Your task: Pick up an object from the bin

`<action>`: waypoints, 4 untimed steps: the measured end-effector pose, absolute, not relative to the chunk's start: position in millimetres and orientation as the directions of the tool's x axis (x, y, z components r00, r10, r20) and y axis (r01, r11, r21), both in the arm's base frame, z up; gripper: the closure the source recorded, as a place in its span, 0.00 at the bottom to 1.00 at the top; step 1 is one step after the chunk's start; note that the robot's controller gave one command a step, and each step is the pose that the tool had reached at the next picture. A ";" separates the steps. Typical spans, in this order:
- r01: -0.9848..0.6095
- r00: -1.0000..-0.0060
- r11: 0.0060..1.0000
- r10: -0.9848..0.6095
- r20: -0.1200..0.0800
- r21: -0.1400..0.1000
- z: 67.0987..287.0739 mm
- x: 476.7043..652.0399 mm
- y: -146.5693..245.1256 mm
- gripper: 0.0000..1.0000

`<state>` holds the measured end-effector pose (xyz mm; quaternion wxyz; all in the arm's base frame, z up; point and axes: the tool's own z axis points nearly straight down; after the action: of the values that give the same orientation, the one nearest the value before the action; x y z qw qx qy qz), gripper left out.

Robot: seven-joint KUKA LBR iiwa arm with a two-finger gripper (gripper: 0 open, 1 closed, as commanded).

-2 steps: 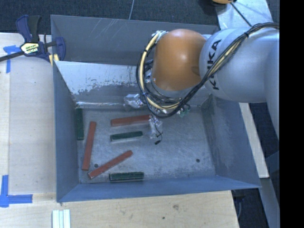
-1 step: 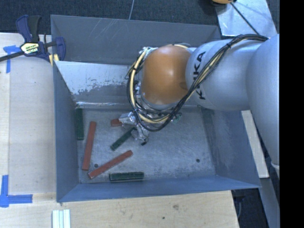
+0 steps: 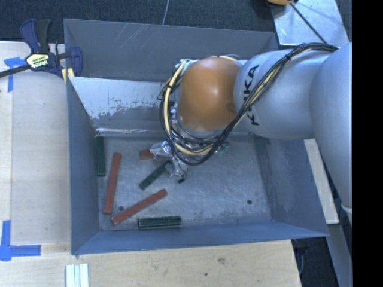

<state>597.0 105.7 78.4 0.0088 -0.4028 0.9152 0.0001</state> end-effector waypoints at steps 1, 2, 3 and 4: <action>-0.741 -0.672 0.672 -0.741 -0.010 -0.008 255.1 594.6 92.0 1.00; -0.740 -0.673 0.673 -0.740 -0.003 -0.001 250.3 592.9 91.8 0.00; -0.740 -0.673 0.673 -0.740 -0.003 -0.001 250.3 592.9 91.7 0.00; -0.746 -0.666 0.666 -0.746 -0.009 -0.006 200.2 588.6 91.1 0.00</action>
Offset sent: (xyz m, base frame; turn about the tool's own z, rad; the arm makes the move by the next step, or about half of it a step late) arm 0.0000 0.0000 0.0000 0.0000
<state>588.6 91.1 200.2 0.0052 -0.4085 0.9127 -0.0009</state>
